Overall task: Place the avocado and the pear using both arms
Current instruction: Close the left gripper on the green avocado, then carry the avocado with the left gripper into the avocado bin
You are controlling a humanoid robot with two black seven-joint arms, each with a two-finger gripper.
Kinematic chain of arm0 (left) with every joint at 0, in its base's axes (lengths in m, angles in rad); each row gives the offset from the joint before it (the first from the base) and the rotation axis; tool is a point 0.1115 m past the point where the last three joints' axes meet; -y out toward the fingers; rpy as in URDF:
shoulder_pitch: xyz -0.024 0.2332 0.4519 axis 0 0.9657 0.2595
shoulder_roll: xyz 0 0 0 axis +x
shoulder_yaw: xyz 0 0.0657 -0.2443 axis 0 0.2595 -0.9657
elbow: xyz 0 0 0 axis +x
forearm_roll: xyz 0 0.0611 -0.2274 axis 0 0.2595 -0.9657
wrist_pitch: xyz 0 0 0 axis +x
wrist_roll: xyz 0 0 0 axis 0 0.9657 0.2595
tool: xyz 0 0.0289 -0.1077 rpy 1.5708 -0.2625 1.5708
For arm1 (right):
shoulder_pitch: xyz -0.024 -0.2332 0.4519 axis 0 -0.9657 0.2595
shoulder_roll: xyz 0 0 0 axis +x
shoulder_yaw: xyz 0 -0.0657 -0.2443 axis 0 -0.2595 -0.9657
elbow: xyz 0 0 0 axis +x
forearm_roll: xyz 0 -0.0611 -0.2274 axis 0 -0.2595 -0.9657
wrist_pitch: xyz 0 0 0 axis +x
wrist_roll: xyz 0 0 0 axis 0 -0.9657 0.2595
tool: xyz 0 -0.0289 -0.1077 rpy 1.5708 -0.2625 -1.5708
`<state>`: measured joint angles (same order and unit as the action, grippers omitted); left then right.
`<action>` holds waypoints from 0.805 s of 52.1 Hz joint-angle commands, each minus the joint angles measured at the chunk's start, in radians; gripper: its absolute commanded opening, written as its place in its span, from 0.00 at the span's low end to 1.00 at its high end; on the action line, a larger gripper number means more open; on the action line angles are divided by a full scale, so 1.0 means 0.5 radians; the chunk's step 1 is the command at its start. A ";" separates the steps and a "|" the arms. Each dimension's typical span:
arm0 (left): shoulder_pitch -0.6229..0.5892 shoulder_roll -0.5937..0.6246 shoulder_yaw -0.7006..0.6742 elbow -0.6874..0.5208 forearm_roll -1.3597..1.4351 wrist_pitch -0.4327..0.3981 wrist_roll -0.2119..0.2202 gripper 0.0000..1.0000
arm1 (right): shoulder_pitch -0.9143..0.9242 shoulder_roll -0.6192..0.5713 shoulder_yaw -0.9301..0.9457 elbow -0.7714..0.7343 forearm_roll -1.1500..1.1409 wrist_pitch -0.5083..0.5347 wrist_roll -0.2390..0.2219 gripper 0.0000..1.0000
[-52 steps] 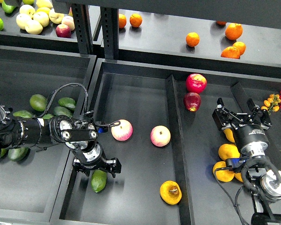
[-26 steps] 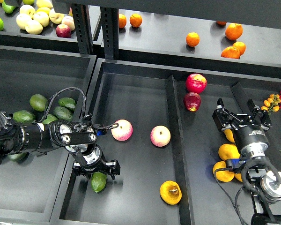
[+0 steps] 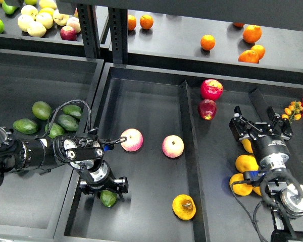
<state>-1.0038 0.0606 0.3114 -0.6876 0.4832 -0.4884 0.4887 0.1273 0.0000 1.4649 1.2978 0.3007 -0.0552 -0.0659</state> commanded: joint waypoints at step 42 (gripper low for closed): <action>-0.413 0.572 -0.350 0.053 -0.298 -0.001 0.000 0.18 | -0.037 0.000 -0.021 0.000 0.003 0.015 -0.003 1.00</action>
<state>-1.1940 0.2500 0.1489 -0.6612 0.3474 -0.4889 0.4887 0.1096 0.0000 1.4540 1.2978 0.3007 -0.0485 -0.0665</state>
